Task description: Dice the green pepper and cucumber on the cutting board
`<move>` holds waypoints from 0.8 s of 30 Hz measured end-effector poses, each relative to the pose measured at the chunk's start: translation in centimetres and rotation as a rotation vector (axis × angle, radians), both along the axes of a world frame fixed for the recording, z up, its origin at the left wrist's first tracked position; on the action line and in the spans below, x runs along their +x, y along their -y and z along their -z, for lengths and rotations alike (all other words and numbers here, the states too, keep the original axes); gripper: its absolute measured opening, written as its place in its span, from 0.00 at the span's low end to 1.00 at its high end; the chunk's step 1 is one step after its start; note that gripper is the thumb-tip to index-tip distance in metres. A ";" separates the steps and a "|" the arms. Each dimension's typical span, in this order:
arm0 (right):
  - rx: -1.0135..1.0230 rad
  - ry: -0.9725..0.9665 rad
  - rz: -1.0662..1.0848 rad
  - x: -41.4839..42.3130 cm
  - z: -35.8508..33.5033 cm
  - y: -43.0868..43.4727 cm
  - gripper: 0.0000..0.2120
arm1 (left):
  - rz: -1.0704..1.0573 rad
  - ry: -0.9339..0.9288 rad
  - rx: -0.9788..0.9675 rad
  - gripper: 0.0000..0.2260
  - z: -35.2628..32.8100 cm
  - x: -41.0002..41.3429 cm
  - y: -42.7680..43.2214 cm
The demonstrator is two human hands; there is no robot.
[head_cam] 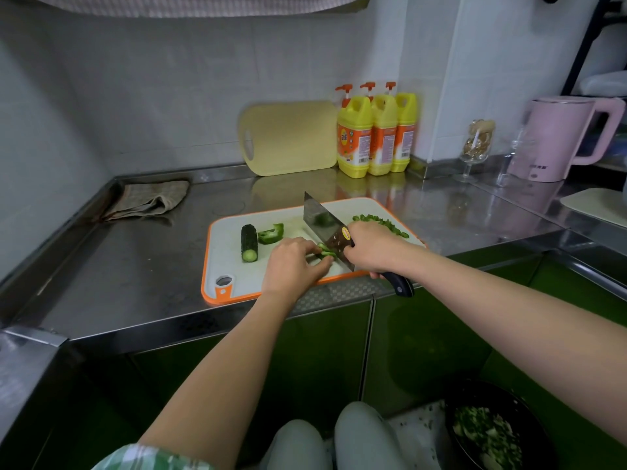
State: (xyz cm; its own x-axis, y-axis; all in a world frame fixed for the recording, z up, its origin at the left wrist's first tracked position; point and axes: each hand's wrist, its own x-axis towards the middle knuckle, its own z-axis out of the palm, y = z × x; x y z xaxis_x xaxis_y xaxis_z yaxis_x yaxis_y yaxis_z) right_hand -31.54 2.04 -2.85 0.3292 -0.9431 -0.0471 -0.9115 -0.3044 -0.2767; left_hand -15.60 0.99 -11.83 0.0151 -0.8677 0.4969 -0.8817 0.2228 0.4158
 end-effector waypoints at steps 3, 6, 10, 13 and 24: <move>-0.003 0.007 0.005 0.6 0.7 0.0 0.04 | -0.008 -0.001 0.009 0.15 -0.1 0.0 0.1; 0.013 0.006 0.026 1.1 0.8 0.5 0.05 | -0.012 -0.008 0.018 0.14 -0.2 -0.1 0.1; 0.073 -0.022 0.014 1.3 0.0 1.5 0.06 | -0.028 -0.006 0.048 0.13 -0.5 -0.3 0.2; 0.100 -0.062 0.010 1.6 -0.1 1.6 0.08 | -0.024 0.016 0.072 0.14 -0.7 -0.3 0.2; 0.088 -0.029 0.032 2.8 0.1 2.6 0.04 | -0.033 0.149 -0.015 0.10 -1.0 -0.2 0.5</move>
